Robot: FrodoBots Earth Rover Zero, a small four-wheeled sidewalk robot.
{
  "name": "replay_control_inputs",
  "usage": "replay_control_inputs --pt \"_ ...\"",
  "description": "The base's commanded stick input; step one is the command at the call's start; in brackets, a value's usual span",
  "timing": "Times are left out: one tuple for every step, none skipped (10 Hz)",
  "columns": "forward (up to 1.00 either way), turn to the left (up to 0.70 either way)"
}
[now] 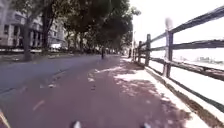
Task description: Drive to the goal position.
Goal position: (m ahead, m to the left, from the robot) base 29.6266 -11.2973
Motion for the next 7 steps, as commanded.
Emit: replay_control_inputs --pt "0.7 0.0" --pt "0.7 0.0" --pt "0.7 0.0" --pt "0.7 0.0" --pt "0.7 0.0" --pt "0.7 0.0" --pt "0.7 0.0"
